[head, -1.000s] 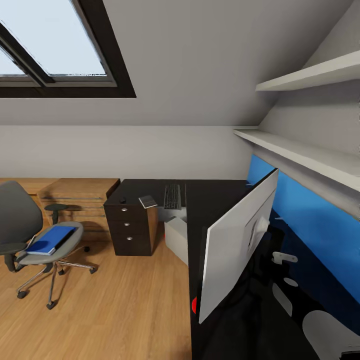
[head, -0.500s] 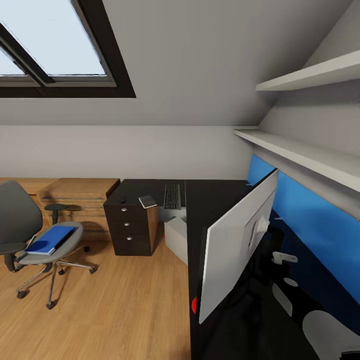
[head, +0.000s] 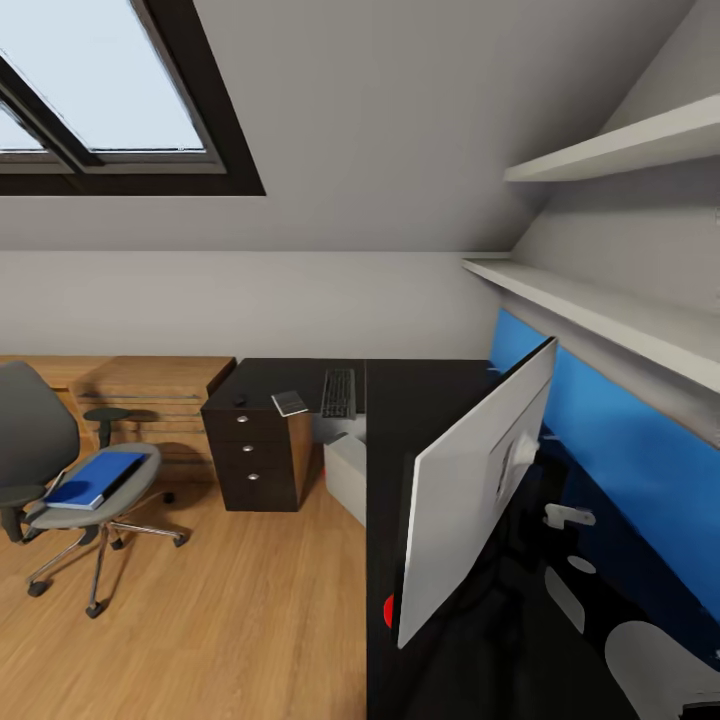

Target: In the bedroom, organize the workspace by keeping the computer under the desk, ensuring the monitor is on the desk, placing the keyboard on the desk next to the monitor, placing the mouse on the desk next to the keyboard, moving the folder from the swivel chair onto the desk next to the mouse, stacking the notebook on top of the folder with the pen on top of the notebook, and positioning the swivel chair next to the desk.

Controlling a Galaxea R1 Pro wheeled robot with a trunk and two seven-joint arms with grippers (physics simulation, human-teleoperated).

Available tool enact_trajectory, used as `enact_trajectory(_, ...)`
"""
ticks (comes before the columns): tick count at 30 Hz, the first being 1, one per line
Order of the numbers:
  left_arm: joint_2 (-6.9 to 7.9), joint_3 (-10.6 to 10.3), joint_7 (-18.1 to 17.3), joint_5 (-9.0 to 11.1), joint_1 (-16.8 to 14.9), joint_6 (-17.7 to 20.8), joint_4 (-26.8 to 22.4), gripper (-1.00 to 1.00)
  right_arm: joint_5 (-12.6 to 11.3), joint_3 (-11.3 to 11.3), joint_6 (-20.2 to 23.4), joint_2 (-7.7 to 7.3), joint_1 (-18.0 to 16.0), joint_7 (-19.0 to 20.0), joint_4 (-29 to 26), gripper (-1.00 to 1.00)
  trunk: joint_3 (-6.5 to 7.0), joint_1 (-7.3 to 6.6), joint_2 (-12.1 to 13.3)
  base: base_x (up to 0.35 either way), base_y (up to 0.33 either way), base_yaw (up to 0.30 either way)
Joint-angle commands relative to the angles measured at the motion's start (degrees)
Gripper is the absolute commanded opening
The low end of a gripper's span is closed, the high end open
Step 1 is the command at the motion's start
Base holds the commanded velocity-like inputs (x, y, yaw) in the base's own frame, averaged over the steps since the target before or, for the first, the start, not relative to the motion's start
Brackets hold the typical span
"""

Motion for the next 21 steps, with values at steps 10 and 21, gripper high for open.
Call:
enact_trajectory(10, 0.0, 0.32, -0.52, 0.33, -0.04, -0.14, 0.05, 1.0, -0.15, 0.36, -0.2, -0.05, -0.09, -0.31, -0.07, -1.0, -0.09, 0.02, -0.1, 0.0, -0.106, 0.0)
enact_trajectory(21, 0.0, 0.32, -0.52, 0.29, -0.04, -0.2, 0.05, 1.0, -0.15, 0.36, -0.2, -0.05, -0.09, -0.31, -0.07, -1.0, -0.09, 0.02, -0.1, 0.0, -0.107, 0.0)
